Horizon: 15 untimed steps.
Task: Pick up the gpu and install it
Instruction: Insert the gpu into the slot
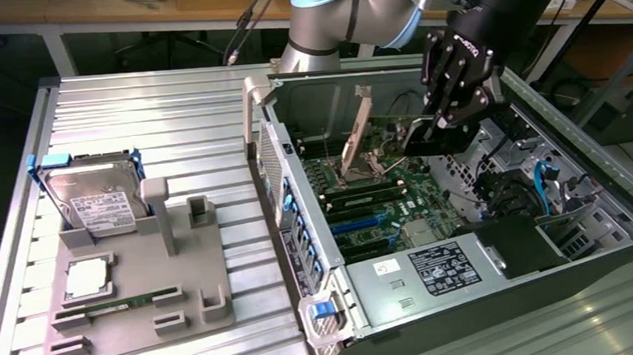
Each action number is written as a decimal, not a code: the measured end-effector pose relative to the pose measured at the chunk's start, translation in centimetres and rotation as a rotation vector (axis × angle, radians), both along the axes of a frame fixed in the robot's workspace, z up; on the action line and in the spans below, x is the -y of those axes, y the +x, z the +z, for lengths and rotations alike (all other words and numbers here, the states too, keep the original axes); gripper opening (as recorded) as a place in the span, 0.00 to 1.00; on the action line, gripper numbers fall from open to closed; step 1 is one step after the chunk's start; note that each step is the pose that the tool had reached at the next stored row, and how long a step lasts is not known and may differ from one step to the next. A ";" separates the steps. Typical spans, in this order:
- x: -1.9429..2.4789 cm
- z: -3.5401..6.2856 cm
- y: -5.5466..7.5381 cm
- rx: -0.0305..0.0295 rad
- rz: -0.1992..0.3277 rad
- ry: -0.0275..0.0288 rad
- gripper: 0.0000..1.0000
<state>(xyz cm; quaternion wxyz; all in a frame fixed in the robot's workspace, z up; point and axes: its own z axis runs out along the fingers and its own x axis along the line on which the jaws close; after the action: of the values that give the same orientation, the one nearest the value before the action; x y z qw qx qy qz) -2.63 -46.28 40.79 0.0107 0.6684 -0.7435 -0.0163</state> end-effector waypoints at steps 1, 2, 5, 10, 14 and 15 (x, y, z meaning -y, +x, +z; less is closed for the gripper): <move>0.00 -0.04 0.0 0.0000 0.000 -0.0003 0.27; 0.00 -0.09 0.0 0.0000 0.000 -0.0007 0.27; 0.00 -0.26 0.0 0.0000 0.000 -0.0017 0.27; 0.00 -0.44 0.0 0.0001 0.001 -0.0028 0.27; 0.00 -0.58 0.0 0.0001 0.001 -0.0037 0.27; 0.00 -0.62 0.0 0.0000 0.001 -0.0038 0.27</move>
<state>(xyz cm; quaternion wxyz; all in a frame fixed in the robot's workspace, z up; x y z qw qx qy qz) -2.63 -46.28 40.17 0.0120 0.6688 -0.7432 -0.0149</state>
